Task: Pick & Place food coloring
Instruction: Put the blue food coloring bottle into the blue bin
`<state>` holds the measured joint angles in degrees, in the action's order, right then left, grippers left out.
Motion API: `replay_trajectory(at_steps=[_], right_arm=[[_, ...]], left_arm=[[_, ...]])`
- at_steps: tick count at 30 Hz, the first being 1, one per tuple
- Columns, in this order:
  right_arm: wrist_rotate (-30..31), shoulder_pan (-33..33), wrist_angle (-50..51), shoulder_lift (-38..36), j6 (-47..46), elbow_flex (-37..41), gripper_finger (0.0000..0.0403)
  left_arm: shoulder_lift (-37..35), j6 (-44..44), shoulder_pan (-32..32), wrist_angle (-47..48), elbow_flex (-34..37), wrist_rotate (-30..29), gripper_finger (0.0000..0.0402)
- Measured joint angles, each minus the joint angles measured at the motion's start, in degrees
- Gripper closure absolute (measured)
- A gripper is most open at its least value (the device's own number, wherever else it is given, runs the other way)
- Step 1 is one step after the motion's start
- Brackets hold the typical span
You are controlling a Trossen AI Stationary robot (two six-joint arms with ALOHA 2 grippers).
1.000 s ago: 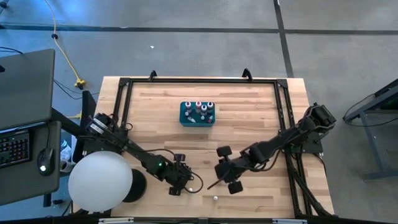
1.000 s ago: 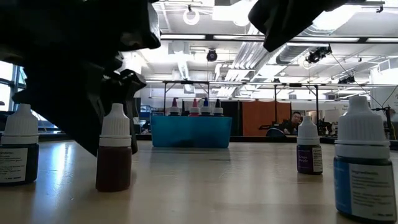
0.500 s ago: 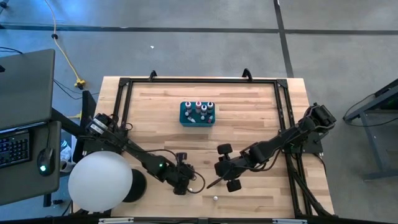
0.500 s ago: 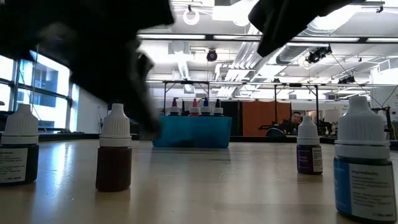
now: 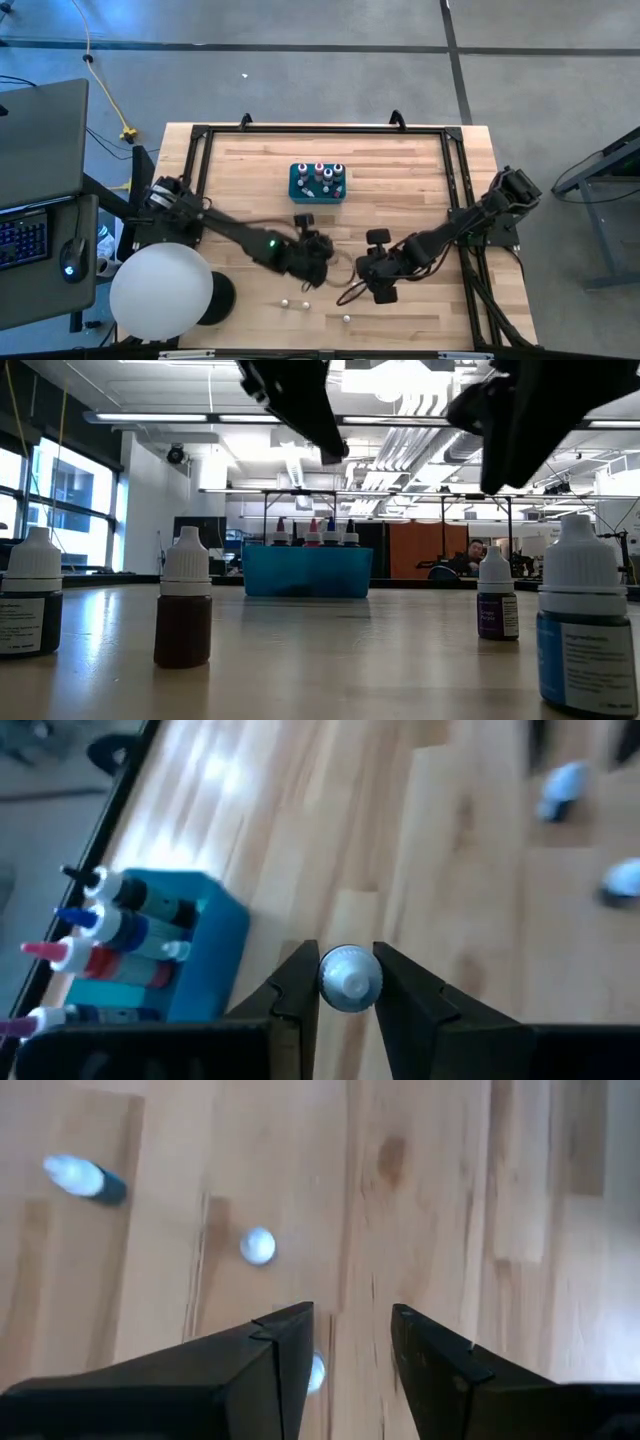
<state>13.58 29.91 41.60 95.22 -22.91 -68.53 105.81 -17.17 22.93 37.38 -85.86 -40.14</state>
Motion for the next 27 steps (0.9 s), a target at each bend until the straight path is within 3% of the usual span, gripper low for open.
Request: replay_trajectory(at_steps=[6,13,27], right_arm=[[5.8,4.7,5.5,-1.2,-3.7,0.0,0.0274],[16.1,9.4,11.7,-5.1,-11.7,0.0,0.0274],[16.2,13.2,12.2,-6.1,-17.8,0.0,0.0274]], left_arm=[[0.0,2.4,-9.2,0.1,0.0,9.8,0.0329],[0.0,6.7,-18.5,-1.3,0.0,14.9,0.0329],[2.3,9.7,-31.2,-4.5,0.2,29.0,0.033]])
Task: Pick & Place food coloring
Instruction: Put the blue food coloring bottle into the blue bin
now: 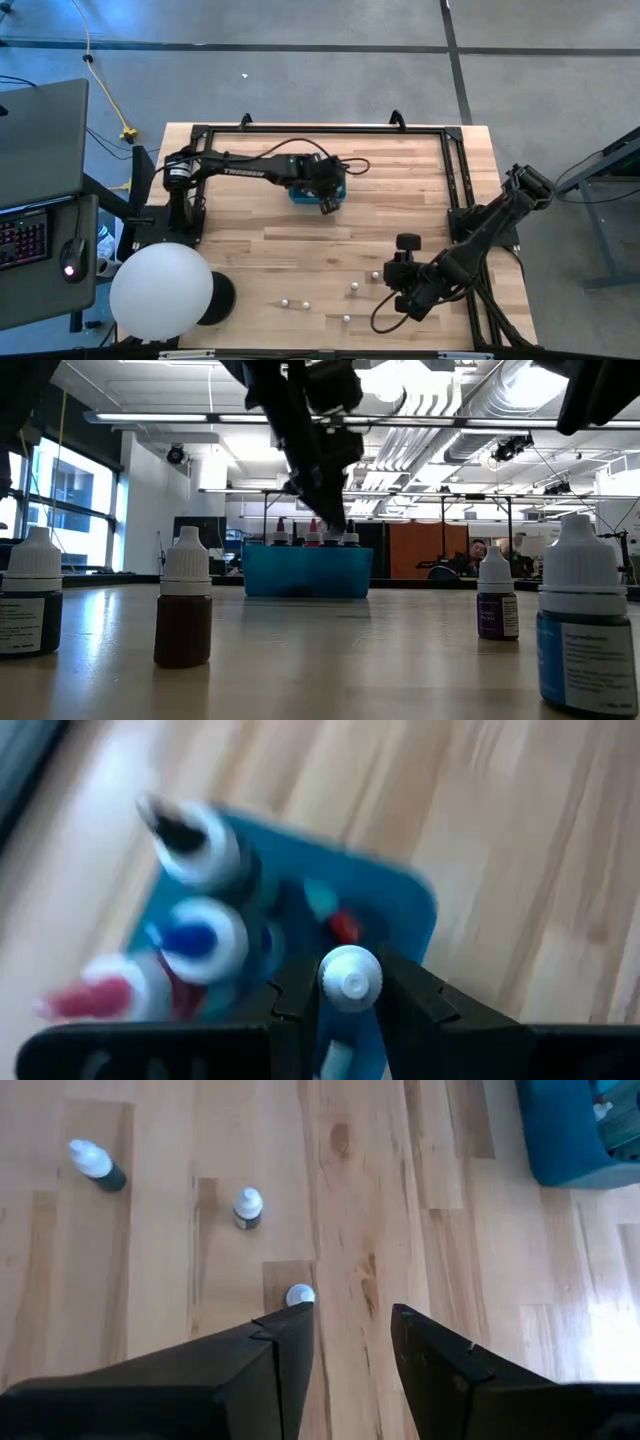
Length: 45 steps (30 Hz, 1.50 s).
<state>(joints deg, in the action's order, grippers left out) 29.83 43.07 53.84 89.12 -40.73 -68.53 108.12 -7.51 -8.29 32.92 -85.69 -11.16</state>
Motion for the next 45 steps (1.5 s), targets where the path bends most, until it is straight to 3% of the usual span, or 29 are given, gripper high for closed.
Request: replay_trajectory(at_steps=[18,33,40,45], right_arm=[[0.4,1.7,-5.4,0.2,-2.5,0.0,0.0274],[1.5,1.7,-5.5,0.2,-2.3,0.0,0.0274],[1.9,1.6,-5.6,0.4,-2.3,0.0,0.0274],[1.6,1.2,-7.2,2.8,-2.3,0.0,0.0274]], left_arm=[[9.1,0.2,-0.7,-6.3,0.3,1.6,0.0327],[9.2,-0.2,-0.7,-6.3,0.3,1.2,0.0257],[8.9,-0.9,-0.7,-6.2,0.1,8.6,0.0256],[8.2,-2.7,-0.2,-6.4,0.2,9.4,0.0257]])
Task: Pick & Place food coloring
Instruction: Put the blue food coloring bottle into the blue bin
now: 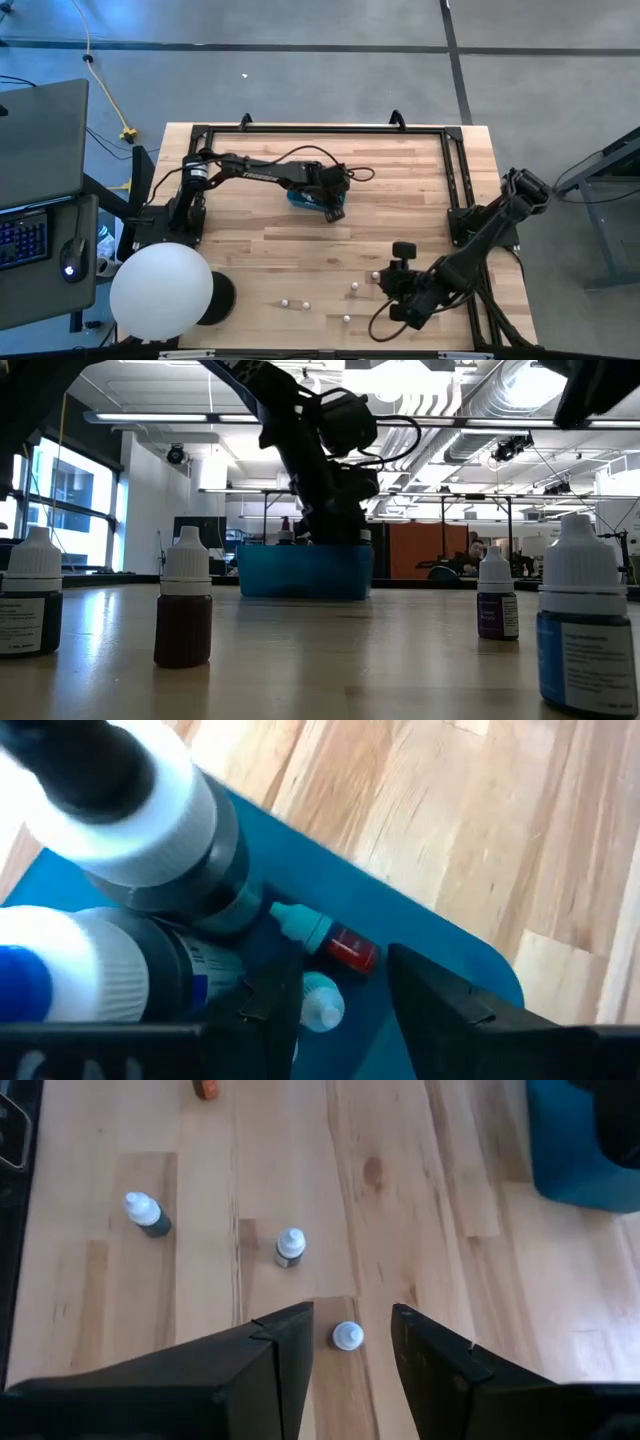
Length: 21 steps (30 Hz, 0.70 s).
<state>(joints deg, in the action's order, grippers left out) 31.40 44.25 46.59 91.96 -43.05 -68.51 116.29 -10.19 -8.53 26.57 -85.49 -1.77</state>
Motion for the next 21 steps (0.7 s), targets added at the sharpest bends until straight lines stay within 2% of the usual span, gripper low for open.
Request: replay_trajectory(at_steps=[7,15,21], right_arm=[[-0.6,-0.3,-0.2,4.3,-1.5,0.0,0.0274],[-6.4,-3.3,-0.1,6.8,-2.0,0.0,0.0274],[-7.1,-6.0,0.1,7.2,-2.0,0.0,0.0274]], left_arm=[[-3.8,-2.6,1.6,0.2,-0.1,1.2,0.0257],[-11.7,-2.6,6.1,3.8,0.1,1.0,0.0257],[-16.5,-2.5,10.8,6.8,0.1,0.8,0.0257]])
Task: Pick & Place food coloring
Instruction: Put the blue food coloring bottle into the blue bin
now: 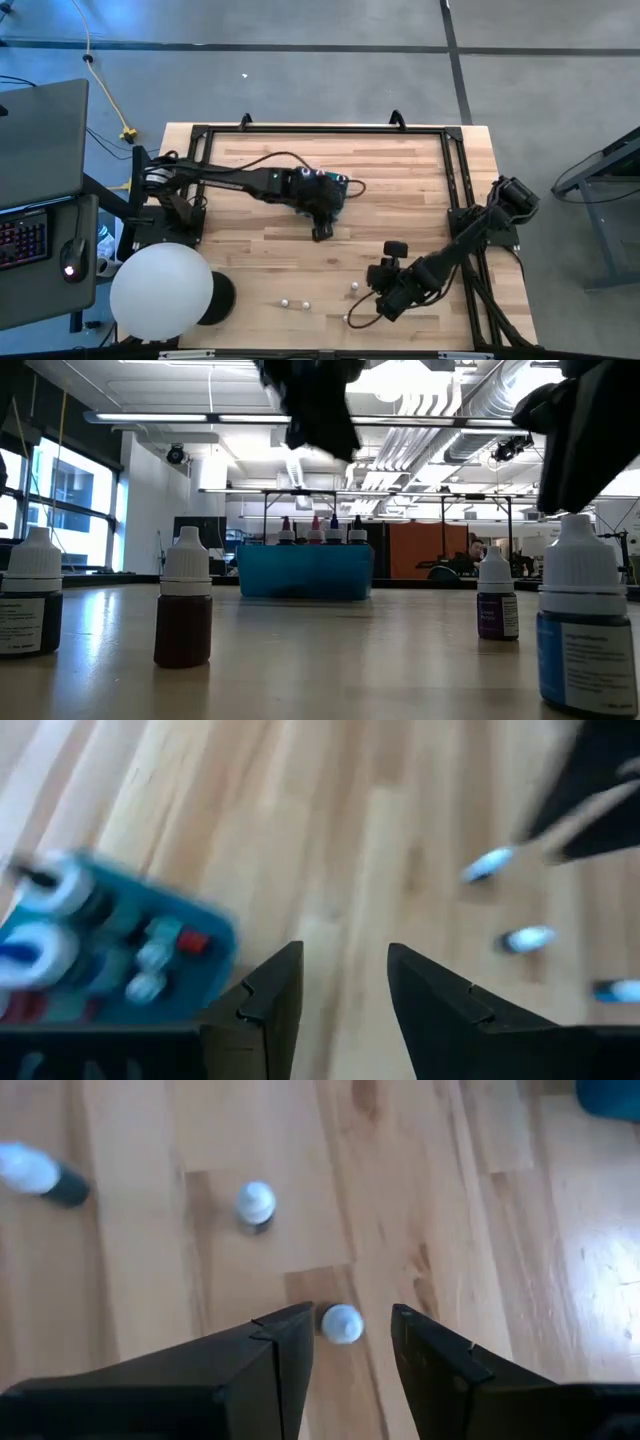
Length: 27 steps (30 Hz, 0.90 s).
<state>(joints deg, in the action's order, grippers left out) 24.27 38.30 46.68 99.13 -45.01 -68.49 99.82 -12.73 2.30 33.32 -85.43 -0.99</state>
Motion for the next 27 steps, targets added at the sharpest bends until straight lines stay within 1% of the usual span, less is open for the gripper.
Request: replay_trajectory(at_steps=[2,3,6,10,13,15,20,25,27], right_arm=[[0.0,-0.9,0.1,0.0,0.0,0.0,0.0274],[-0.1,-1.2,0.2,0.0,0.0,0.0,0.0274],[-0.9,-2.0,0.9,0.0,0.0,0.0,0.0274],[-1.3,-2.8,0.9,0.0,-1.3,0.0,0.0274],[-2.3,-3.1,0.9,0.6,-3.2,0.0,0.0274],[-2.6,-3.2,0.7,1.5,-3.5,0.0,0.0274],[-3.4,-3.2,1.0,4.5,-3.7,0.0,0.0274],[-4.3,-4.3,1.1,5.4,-3.7,0.0,0.0274],[-5.6,-4.9,1.0,5.4,-3.9,0.0,0.0274]], left_arm=[[-1.2,0.0,1.9,1.2,-0.1,-0.9,0.0257],[-2.1,-0.1,3.0,3.1,0.2,-2.2,0.0257],[-2.8,-0.9,6.1,2.9,-0.2,-7.5,0.0257],[-3.1,-3.3,10.3,9.4,0.1,-12.2,0.0257],[-3.7,-7.7,12.9,12.8,0.3,-15.9,0.0257],[-3.5,-10.6,14.5,14.0,2.0,-17.7,0.0257],[-3.4,-17.2,18.4,13.1,7.0,-20.5,0.0257],[-3.4,-24.1,21.7,12.3,10.9,-23.5,0.0257],[-3.4,-26.0,22.5,11.2,12.2,-24.9,0.0257]])
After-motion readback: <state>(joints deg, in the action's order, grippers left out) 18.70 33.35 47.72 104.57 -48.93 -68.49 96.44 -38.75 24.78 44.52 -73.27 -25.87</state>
